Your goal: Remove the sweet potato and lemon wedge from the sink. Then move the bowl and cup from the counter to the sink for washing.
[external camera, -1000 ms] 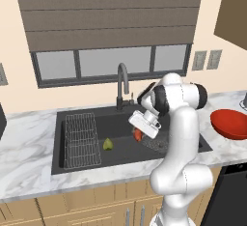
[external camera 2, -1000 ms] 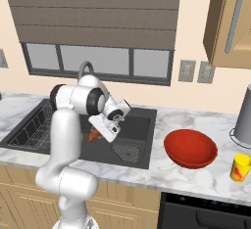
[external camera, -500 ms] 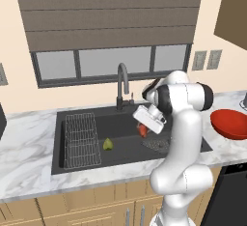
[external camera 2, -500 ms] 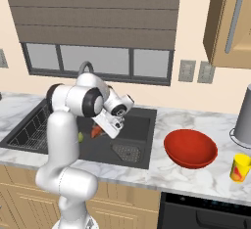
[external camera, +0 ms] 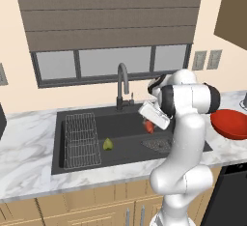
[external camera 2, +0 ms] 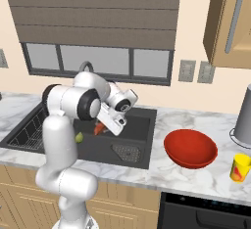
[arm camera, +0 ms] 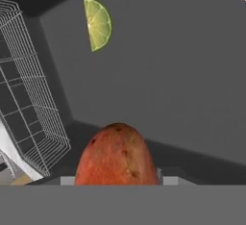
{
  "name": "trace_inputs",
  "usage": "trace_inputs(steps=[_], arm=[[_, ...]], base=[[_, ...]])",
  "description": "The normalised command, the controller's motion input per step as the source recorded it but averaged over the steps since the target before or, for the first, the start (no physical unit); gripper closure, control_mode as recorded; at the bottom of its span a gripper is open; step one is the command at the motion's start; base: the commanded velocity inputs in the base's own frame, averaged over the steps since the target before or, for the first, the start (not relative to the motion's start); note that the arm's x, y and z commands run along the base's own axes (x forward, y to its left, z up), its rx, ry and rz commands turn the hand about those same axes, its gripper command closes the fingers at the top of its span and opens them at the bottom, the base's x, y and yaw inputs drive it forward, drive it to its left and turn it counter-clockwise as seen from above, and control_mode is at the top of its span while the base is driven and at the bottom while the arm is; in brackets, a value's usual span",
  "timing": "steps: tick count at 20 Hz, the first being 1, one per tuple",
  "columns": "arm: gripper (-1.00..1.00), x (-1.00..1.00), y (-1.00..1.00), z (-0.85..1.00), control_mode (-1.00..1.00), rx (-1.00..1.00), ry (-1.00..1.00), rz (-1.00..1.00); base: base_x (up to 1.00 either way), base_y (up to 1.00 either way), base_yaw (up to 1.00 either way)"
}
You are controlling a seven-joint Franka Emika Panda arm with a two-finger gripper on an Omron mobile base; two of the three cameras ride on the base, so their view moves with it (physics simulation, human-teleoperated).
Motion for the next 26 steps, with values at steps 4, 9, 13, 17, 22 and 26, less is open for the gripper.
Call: trace_inputs(steps=[4,9,13,17,22,26], arm=[[1.00,-0.24,-0.24,0.33,-1.00,0.00,-0.03,0.04],[1.00,-0.26,-0.25,0.34,-1.00,0.00,-0.05,0.04],[1.00,-0.25,-0.18,0.35,-1.00,0.00,-0.06,0.04],[1.00,-0.23,-0.15,0.35,-1.00,0.00,-0.06,0.04],[1.00,-0.22,-0.14,0.36,-1.00,0.00,-0.03,0.03],[1.00,-0.22,-0.13,0.36,-1.00,0.00,0.00,0.00]], base=[[0.00,0.00,0.00],[0.00,0.00,0.00],[0.00,0.00,0.00],[0.00,0.00,0.00],[0.00,0.00,0.00],[0.00,0.00,0.00]])
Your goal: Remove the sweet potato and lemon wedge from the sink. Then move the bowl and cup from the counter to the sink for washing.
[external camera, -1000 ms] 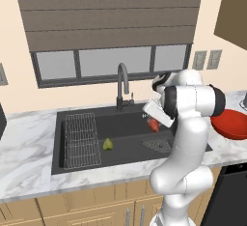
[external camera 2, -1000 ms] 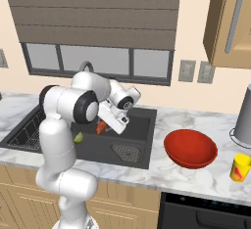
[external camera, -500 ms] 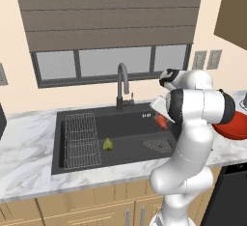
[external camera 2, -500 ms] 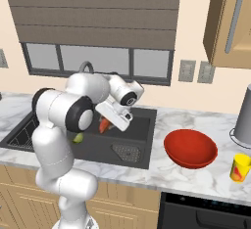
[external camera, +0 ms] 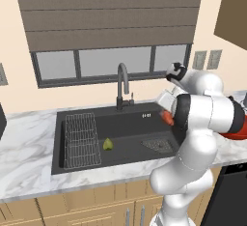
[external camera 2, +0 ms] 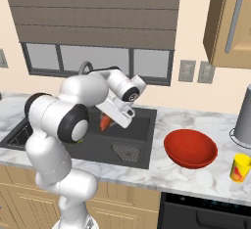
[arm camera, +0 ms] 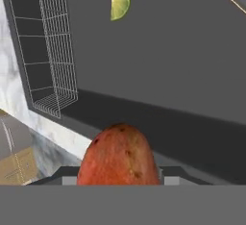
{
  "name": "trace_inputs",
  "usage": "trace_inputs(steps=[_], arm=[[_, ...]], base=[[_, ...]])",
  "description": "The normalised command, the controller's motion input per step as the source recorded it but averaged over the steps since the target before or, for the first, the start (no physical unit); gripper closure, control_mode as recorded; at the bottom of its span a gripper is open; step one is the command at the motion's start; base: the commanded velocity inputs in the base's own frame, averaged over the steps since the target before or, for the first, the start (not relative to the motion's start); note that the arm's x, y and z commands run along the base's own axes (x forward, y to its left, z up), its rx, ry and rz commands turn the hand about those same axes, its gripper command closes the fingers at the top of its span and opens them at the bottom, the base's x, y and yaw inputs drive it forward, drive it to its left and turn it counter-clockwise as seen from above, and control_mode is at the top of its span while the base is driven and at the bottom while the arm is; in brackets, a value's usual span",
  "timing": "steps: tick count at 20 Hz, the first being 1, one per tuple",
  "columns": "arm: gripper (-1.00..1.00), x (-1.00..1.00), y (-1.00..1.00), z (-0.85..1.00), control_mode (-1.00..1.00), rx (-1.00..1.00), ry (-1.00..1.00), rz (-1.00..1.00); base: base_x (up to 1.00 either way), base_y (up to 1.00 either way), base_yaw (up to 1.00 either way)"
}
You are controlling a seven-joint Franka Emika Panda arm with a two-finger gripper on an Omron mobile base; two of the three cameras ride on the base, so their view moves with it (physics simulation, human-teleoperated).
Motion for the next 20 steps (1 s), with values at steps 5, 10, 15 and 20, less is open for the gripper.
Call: trace_inputs(steps=[5,10,15,20], arm=[[1.00,-0.26,-0.11,0.33,-1.00,0.00,0.00,0.00],[1.00,-0.29,-0.04,0.23,-1.00,0.00,0.06,0.00],[1.00,-0.25,0.00,0.17,-1.00,-0.01,0.14,0.00],[1.00,-0.22,0.02,0.13,-1.00,-0.05,0.15,0.00]], base=[[0.00,0.00,0.00],[0.00,0.00,0.00],[0.00,0.00,0.00],[0.00,0.00,0.00]])
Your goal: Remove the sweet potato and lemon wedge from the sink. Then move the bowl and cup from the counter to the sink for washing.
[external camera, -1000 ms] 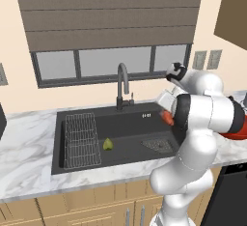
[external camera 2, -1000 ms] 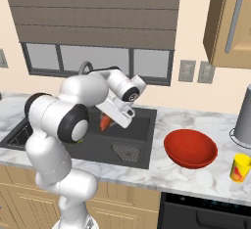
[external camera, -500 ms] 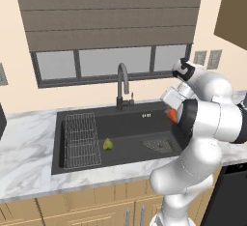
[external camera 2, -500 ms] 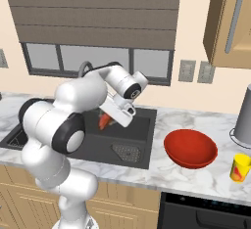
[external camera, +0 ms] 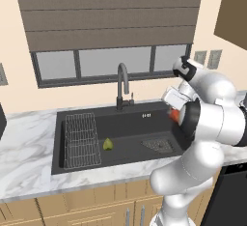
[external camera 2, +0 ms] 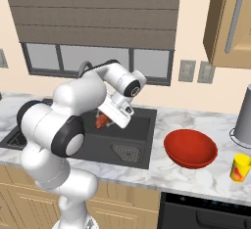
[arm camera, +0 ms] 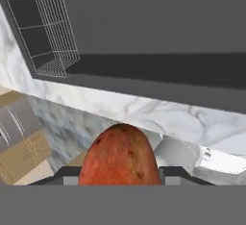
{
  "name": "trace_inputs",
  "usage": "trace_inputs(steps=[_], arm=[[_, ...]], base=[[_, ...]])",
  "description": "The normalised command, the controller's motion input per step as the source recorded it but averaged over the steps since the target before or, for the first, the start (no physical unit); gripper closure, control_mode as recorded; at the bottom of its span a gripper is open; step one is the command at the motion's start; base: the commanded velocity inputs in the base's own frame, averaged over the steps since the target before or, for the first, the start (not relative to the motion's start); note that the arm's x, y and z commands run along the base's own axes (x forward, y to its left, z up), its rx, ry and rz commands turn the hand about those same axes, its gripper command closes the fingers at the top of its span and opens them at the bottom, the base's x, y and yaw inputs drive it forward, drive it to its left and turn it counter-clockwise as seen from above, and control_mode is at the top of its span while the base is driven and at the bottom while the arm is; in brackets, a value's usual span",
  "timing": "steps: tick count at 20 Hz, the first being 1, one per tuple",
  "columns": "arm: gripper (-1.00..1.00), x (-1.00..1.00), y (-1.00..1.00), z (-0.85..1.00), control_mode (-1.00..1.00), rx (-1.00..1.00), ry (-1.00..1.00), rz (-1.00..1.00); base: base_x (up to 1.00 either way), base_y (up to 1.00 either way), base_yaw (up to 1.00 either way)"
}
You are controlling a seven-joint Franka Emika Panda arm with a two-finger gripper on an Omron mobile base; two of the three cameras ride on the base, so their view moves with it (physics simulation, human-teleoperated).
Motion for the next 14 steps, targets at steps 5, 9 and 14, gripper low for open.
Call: trace_inputs(steps=[5,9,14], arm=[[1.00,-0.26,-0.02,0.11,-1.00,-0.08,0.09,0.00],[1.00,-0.25,-0.09,0.06,-1.00,-0.09,0.01,0.00],[1.00,-0.26,-0.08,0.01,-1.00,-0.10,0.00,0.00]], base=[[0.00,0.00,0.00],[0.00,0.00,0.00],[0.00,0.00,0.00]])
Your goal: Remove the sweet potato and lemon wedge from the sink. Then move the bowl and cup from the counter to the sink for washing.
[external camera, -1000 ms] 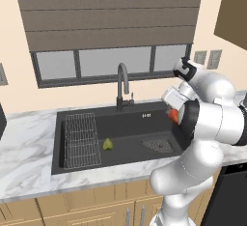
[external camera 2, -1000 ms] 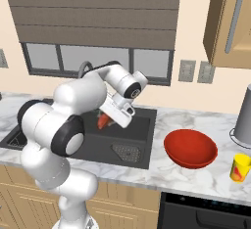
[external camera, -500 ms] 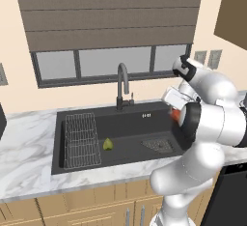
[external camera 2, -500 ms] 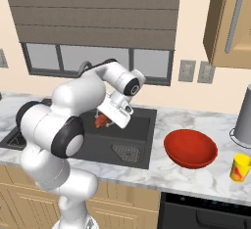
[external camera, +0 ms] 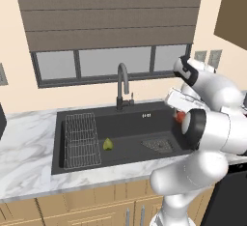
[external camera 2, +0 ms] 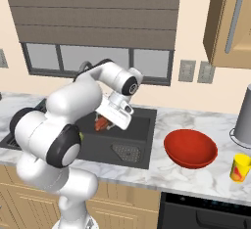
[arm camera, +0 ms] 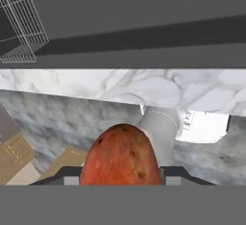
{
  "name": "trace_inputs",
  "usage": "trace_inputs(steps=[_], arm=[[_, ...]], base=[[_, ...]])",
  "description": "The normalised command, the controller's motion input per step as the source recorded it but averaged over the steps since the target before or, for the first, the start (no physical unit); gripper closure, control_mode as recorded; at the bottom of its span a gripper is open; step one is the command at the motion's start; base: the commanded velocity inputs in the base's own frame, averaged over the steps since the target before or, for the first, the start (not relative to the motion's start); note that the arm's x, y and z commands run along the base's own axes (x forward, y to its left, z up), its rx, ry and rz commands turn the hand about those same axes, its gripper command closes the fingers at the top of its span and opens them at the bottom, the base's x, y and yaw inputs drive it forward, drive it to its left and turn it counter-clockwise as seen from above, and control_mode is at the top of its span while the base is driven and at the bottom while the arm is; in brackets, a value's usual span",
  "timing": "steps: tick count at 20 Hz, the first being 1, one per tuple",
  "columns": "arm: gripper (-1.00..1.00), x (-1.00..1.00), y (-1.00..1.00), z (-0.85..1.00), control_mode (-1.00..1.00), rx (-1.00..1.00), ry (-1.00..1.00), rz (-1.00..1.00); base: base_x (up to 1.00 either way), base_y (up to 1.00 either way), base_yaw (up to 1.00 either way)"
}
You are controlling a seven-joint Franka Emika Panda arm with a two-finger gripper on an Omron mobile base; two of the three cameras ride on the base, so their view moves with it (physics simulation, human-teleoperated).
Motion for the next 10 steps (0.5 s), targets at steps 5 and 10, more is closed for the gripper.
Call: trace_inputs(steps=[5,10], arm=[[1.00,-0.27,-0.04,0.00,-1.00,-0.12,-0.05,0.00],[1.00,-0.21,-0.07,0.00,-1.00,-0.15,-0.07,0.00]], base=[[0.00,0.00,0.00],[0.00,0.00,0.00]])
